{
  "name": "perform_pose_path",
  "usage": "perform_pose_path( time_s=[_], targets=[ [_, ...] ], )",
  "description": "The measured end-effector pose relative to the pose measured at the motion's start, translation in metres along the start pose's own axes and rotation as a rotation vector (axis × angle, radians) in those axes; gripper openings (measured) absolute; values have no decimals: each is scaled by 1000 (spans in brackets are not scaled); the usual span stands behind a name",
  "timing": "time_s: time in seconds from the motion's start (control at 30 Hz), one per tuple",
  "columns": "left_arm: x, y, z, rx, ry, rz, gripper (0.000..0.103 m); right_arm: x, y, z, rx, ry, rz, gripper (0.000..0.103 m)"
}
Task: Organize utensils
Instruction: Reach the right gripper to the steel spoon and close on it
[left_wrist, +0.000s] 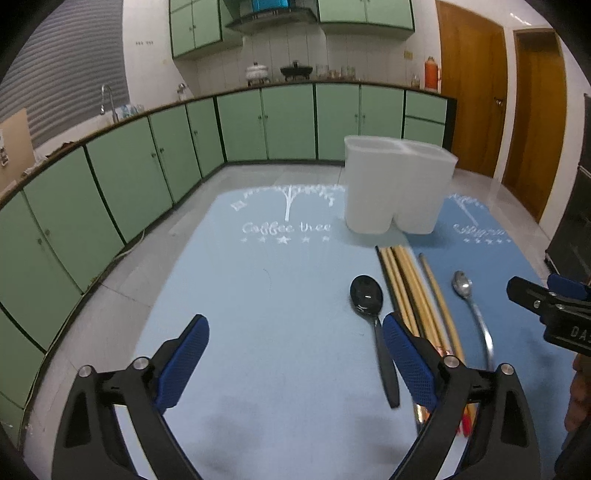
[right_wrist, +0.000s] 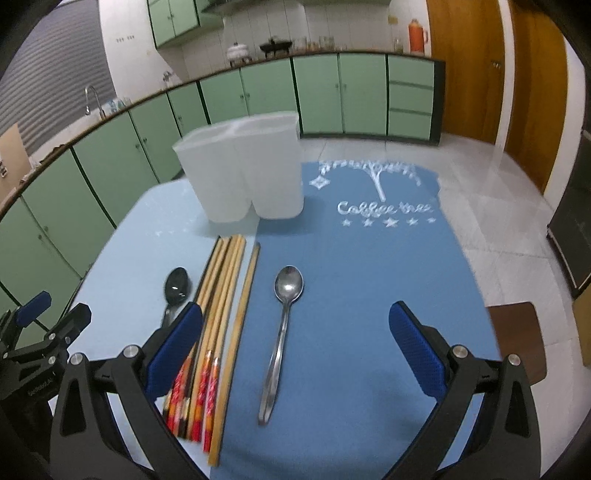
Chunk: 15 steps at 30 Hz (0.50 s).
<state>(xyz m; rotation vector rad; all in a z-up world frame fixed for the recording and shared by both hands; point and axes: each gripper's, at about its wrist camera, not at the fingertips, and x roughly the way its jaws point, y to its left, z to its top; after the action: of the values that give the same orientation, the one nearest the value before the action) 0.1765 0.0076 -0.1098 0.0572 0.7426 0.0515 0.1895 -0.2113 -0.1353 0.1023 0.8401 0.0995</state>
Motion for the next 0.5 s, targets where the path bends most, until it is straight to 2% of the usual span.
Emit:
perform_pose_path(
  time_s=[0.1, 0.2, 0.37, 0.5],
  targets=[
    [18, -3, 4, -2, 25, -5, 92, 23, -1, 5, 3, 40, 5, 92],
    [31, -6, 6, 1, 42, -13, 93, 45, -3, 9, 7, 86, 19, 81],
    [46, -10, 9, -1, 65, -32, 92, 71, -8, 13, 34, 142, 31, 75],
    [56, -16, 14, 4, 80, -42, 92, 82, -9, 15, 43, 160, 28, 68]
  ],
)
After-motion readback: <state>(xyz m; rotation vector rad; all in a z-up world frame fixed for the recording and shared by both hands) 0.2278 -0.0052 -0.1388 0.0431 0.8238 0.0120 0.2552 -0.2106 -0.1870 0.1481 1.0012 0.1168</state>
